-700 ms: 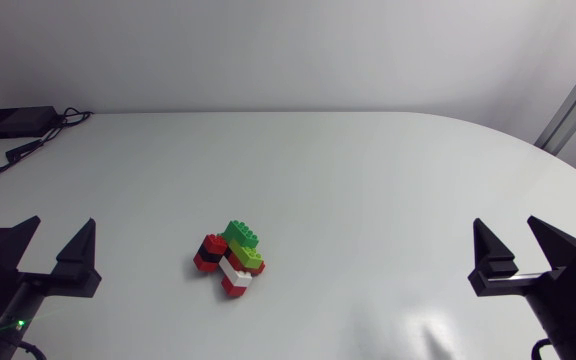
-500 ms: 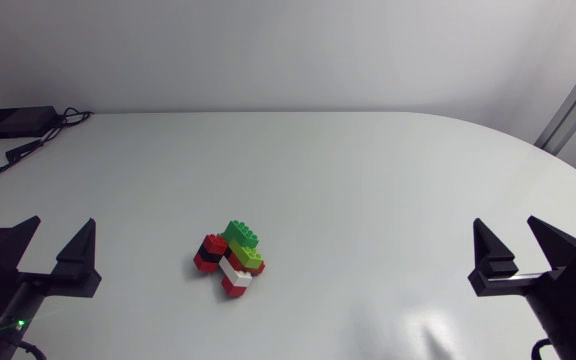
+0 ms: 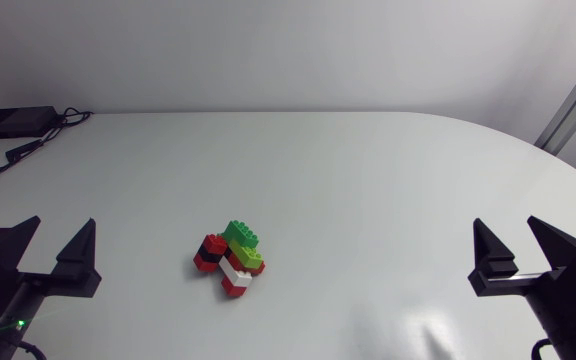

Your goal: Separate the duplo bricks

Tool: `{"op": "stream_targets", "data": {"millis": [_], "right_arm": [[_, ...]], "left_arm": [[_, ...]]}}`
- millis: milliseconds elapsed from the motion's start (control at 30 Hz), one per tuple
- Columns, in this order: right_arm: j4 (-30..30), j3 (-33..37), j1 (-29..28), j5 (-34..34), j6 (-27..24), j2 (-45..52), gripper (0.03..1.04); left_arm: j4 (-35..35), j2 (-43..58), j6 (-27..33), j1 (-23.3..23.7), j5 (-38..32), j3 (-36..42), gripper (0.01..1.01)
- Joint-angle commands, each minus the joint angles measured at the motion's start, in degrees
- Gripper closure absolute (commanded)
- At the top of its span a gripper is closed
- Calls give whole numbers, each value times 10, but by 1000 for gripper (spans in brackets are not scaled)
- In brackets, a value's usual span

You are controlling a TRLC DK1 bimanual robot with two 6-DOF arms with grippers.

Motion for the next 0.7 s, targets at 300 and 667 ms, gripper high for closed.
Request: {"op": "stream_targets", "data": {"millis": [300, 667], "right_arm": [[-8, -18, 9, -2, -2, -5, 61], [-21, 32, 17, -2, -2, -4, 61]], "left_arm": [[-2, -10, 17, 1, 1, 6, 46], [-15, 9, 19, -8, 1, 59, 46]]}}
